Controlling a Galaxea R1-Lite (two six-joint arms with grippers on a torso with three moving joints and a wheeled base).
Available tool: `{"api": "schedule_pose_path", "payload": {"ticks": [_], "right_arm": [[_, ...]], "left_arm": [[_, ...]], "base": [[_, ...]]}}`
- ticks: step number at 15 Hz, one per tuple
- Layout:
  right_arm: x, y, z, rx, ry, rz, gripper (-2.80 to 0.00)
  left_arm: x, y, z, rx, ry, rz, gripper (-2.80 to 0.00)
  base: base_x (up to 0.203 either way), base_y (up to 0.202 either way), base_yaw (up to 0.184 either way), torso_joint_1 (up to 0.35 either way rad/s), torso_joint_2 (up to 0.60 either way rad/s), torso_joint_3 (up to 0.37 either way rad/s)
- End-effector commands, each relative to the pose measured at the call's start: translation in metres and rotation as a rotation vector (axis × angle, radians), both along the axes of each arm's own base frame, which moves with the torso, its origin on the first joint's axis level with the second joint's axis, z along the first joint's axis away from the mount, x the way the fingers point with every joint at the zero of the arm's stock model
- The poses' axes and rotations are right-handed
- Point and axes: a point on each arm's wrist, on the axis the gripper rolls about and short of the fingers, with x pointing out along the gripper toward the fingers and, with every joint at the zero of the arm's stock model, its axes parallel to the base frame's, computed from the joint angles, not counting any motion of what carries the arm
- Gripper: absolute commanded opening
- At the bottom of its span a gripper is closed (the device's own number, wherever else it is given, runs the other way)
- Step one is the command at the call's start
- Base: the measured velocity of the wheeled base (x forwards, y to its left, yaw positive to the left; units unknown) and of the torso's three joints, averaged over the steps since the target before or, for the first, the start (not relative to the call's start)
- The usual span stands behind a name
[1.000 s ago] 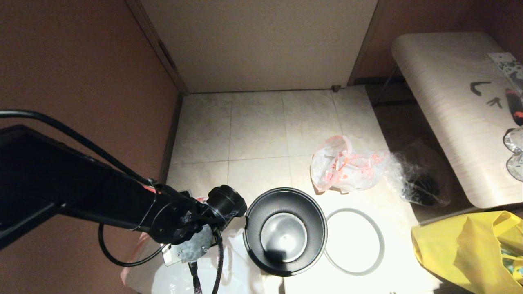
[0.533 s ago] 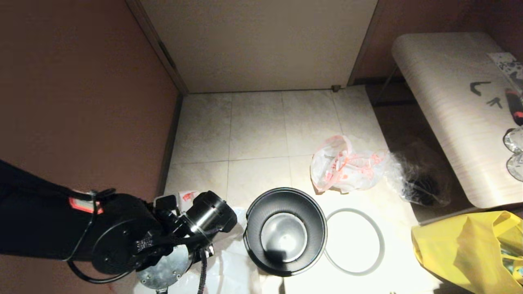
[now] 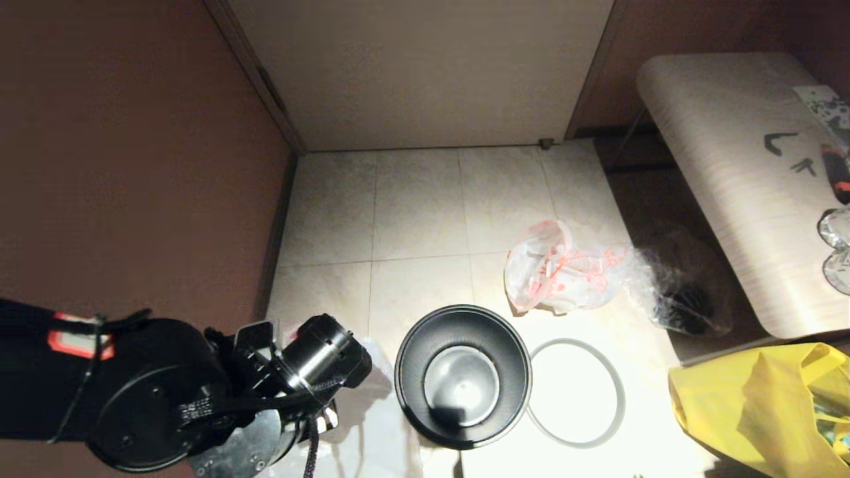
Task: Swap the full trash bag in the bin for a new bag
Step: Put the new garbage bag on the trash can
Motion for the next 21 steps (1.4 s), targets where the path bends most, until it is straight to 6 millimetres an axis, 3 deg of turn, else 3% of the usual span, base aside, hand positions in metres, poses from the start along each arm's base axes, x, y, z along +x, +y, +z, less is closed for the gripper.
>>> {"api": "schedule_pose_path", "payload": {"ticks": [1, 4, 5, 9, 12, 13, 16, 21], "right_arm": [[0.000, 0.000, 0.000, -0.001, 0.002, 0.001, -2.80], [0.000, 0.000, 0.000, -0.001, 0.001, 0.001, -2.80], [0.000, 0.000, 0.000, -0.001, 0.002, 0.001, -2.80], [0.000, 0.000, 0.000, -0.001, 0.001, 0.001, -2.80], [0.000, 0.000, 0.000, -0.001, 0.002, 0.001, -2.80], [0.000, 0.000, 0.000, -0.001, 0.002, 0.001, -2.80], [0.000, 0.000, 0.000, -0.001, 0.002, 0.001, -2.80], [0.000, 0.000, 0.000, -0.001, 0.001, 0.001, -2.80]], "left_arm": [[0.018, -0.007, -0.026, 0.029, 0.037, 0.031, -2.80], [0.049, -0.015, -0.060, 0.051, 0.071, 0.076, -2.80], [0.063, -0.017, -0.064, 0.040, 0.059, 0.096, -2.80], [0.116, -0.021, -0.052, -0.044, -0.018, 0.137, -2.80], [0.136, -0.027, -0.036, -0.111, -0.050, 0.095, -2.80], [0.140, -0.032, -0.035, -0.115, -0.060, 0.083, 0.00], [0.155, -0.042, -0.032, -0.128, -0.088, 0.072, 0.00], [0.179, -0.055, -0.047, -0.133, -0.099, 0.074, 0.00]], "base": [[0.000, 0.000, 0.000, 0.000, 0.00, 0.000], [0.000, 0.000, 0.000, 0.000, 0.00, 0.000], [0.000, 0.000, 0.000, 0.000, 0.00, 0.000], [0.000, 0.000, 0.000, 0.000, 0.00, 0.000], [0.000, 0.000, 0.000, 0.000, 0.00, 0.000], [0.000, 0.000, 0.000, 0.000, 0.00, 0.000], [0.000, 0.000, 0.000, 0.000, 0.00, 0.000], [0.000, 0.000, 0.000, 0.000, 0.00, 0.000]]}}
